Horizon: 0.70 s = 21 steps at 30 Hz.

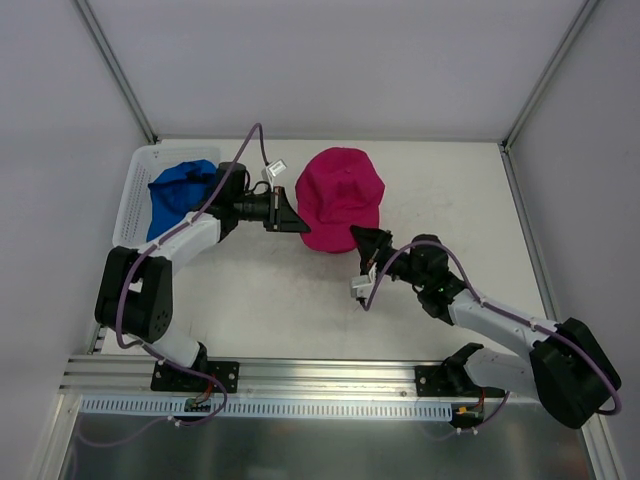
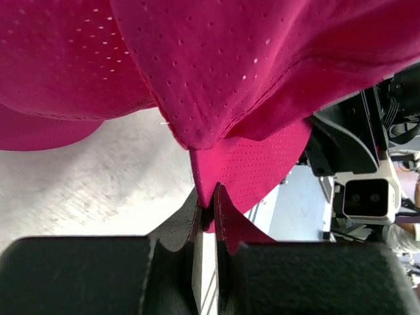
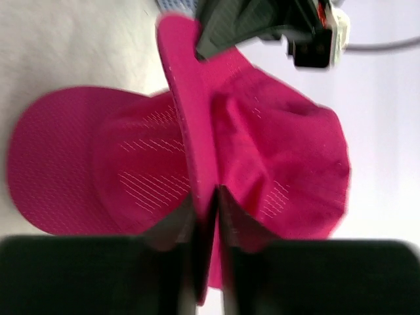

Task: Stack the hats

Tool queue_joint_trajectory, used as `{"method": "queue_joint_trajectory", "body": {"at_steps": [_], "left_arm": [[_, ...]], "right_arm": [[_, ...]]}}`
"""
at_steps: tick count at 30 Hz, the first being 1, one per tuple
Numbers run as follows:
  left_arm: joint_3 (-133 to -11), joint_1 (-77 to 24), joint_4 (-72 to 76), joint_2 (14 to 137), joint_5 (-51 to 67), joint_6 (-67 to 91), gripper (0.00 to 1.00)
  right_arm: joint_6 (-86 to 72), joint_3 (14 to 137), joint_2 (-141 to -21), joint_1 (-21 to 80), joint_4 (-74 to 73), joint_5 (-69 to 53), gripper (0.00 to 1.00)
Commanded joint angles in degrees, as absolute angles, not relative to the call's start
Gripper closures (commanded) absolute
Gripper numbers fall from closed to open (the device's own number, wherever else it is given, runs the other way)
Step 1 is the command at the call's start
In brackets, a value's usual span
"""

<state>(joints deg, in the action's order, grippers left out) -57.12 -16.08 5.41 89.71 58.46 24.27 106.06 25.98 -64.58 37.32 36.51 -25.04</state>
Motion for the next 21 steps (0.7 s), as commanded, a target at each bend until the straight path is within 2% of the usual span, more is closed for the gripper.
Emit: {"method": "queue_joint_trajectory", "body": {"at_steps": [1, 2, 3, 6, 12, 21], "left_arm": [[-56.34, -15.73, 5.10, 91.67, 51.77, 14.77, 1.00], [-56.51, -15.65, 5.10, 92.10, 51.94, 14.42, 1.00], [-56.60, -15.30, 5.01, 92.37, 52.73, 14.50, 1.00], [-57.39, -14.68, 5.10, 94.04, 53.35, 14.85, 1.00], [-59.41, -13.19, 5.53, 97.82, 55.98, 16.87, 1.00], [-57.30, -12.57, 13.71, 95.19, 59.76, 19.95, 1.00]], "right_arm": [[110.30, 25.15, -63.28, 38.85, 46.67, -35.24, 0.79], [110.56, 24.70, -63.11, 38.76, 46.67, -35.33, 0.72], [110.65, 24.35, -62.32, 38.76, 46.67, -35.16, 0.48], [109.78, 23.12, -60.13, 38.85, 46.58, -33.50, 0.10], [103.47, 23.55, -53.80, 37.09, 39.83, -27.00, 0.04], [72.01, 33.57, -47.73, 28.49, 19.27, -15.30, 0.04]]}}
